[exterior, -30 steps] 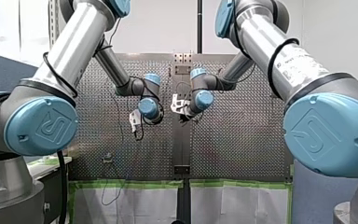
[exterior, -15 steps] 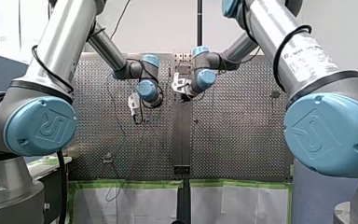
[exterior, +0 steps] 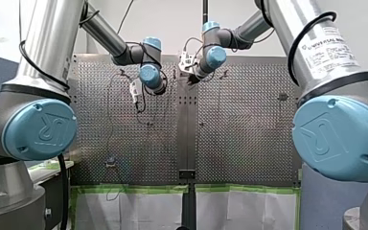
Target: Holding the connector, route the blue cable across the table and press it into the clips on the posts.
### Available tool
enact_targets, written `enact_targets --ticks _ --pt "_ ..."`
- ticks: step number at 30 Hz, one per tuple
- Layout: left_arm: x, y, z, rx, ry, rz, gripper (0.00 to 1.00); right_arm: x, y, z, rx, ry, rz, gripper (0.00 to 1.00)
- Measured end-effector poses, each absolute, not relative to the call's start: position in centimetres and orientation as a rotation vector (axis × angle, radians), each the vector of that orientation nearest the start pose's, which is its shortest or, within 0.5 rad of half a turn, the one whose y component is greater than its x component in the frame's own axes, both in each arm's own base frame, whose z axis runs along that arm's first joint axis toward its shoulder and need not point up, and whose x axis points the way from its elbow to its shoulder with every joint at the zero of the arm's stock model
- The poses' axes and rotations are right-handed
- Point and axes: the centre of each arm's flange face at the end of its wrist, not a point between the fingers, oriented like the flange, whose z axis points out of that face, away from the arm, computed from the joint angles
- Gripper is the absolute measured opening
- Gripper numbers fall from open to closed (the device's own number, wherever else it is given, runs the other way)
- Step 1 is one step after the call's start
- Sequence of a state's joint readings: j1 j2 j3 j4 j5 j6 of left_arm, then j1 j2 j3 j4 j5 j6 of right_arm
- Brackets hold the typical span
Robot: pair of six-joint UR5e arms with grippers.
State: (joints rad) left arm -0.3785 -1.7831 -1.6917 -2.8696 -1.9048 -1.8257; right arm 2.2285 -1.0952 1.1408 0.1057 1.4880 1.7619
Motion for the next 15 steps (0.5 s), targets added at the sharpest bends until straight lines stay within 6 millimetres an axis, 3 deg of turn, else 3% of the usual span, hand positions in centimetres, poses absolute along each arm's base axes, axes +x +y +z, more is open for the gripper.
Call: enact_targets --ticks 6,15 --pt "45.7 -29.1 37.6 -0.155 1.606 -0.219 0.0 50.9 -43.2 44.6 -2.357 1.336 -2.312 0.0" --pt "43.8 -28.8 42.4 -0.129 1.54 -0.261 0.0 48.3 -41.6 48.2 -2.339 1.346 -2.359 0.0"
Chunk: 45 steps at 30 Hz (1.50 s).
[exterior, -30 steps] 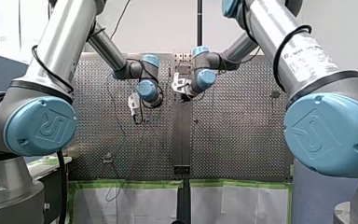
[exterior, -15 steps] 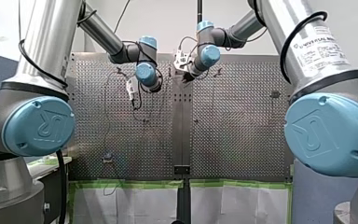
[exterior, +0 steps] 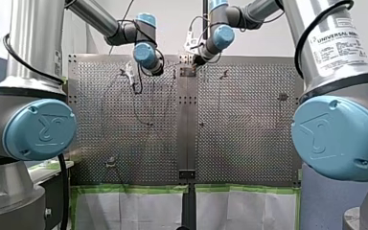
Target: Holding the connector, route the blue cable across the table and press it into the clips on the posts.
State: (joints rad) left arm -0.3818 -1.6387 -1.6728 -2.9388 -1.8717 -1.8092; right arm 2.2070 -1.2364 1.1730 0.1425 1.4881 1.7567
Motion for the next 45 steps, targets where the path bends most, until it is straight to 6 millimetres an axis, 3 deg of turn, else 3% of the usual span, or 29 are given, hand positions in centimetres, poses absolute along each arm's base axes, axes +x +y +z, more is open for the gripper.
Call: enact_targets --ticks 6,15,21,34,45 --pt "45.2 -29.8 42.4 -0.095 1.538 -0.299 0.0 47.4 -40.9 49.6 -2.326 1.338 -2.394 0.0" --pt "48.4 -30.2 40.3 -0.109 1.562 -0.285 0.0 48.4 -42.3 46.3 -2.379 1.335 -2.315 0.0" --pt "49.4 -29.6 39.5 -0.122 1.567 -0.277 0.0 48.9 -43.5 43.8 -2.409 1.345 -2.26 0.0" --pt "53.5 -29.3 38.6 -0.115 1.581 -0.282 0.0 47.5 -45.9 43.3 -2.395 1.367 -2.264 0.0" --pt "56.9 -27.3 41.3 -0.143 1.524 -0.286 0.0 45.6 -48.1 43.4 -2.382 1.402 -2.281 0.0"
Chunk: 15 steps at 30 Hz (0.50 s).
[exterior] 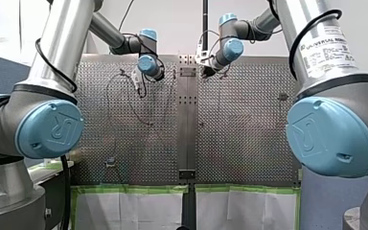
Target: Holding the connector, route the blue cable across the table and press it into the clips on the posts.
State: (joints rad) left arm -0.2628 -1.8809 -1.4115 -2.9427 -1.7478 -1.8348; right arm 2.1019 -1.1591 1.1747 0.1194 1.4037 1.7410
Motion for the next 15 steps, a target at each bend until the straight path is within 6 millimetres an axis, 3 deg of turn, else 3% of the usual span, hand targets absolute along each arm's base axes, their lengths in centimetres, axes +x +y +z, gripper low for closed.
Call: enact_targets --ticks 6,7,9,11,12,13,14,15 --pt "57.1 -26.8 41.4 -0.145 1.532 -0.282 0.0 44.7 -49.1 43.3 -2.379 1.422 -2.282 0.0" --pt "57.0 -26.9 41.3 -0.144 1.536 -0.282 0.14 44.6 -49.2 43.3 -2.379 1.423 -2.282 0.0" --pt "56.8 -27.0 41.2 -0.141 1.545 -0.283 0.18 44.4 -49.4 43.3 -2.381 1.427 -2.283 0.0" --pt "56.6 -27.2 41.1 -0.137 1.555 -0.282 0.54 44.2 -49.6 43.2 -2.383 1.429 -2.283 0.0" --pt "56.5 -27.3 41.1 -0.134 1.565 -0.281 0.54 44.1 -49.6 43.2 -2.384 1.431 -2.284 0.0" --pt "56.4 -27.4 41.0 -0.132 1.572 -0.28 0.67 44.1 -49.7 43.2 -2.384 1.432 -2.284 0.0" --pt "56.2 -27.5 40.9 -0.131 1.58 -0.278 0.74 44.1 -49.7 43.2 -2.385 1.432 -2.284 0.0" --pt "56.1 -27.6 40.8 -0.129 1.59 -0.276 0.74 44.1 -49.7 43.3 -2.385 1.432 -2.284 0.0"
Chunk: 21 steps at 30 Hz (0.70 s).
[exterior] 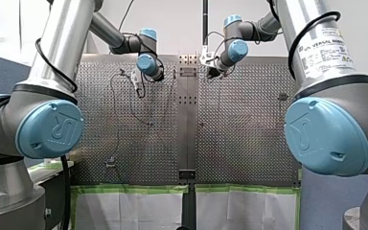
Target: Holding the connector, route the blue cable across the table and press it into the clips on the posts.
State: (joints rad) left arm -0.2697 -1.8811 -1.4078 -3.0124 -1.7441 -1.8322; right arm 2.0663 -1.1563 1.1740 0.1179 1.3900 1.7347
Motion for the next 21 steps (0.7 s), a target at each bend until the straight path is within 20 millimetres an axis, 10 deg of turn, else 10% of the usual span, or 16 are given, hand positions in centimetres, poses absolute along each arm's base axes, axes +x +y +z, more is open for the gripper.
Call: enact_targets --ticks 1,2,21 --pt "56.0 -27.6 40.8 -0.128 1.596 -0.276 0.74 44.0 -49.7 43.2 -2.386 1.432 -2.284 0.0" --pt "55.9 -27.7 40.7 -0.126 1.601 -0.275 1.0 44.0 -49.7 43.2 -2.386 1.432 -2.284 0.0" --pt "49.5 -29.5 41.3 -0.066 1.718 -0.307 1.0 44.1 -49.6 43.3 -2.388 1.429 -2.28 0.0"
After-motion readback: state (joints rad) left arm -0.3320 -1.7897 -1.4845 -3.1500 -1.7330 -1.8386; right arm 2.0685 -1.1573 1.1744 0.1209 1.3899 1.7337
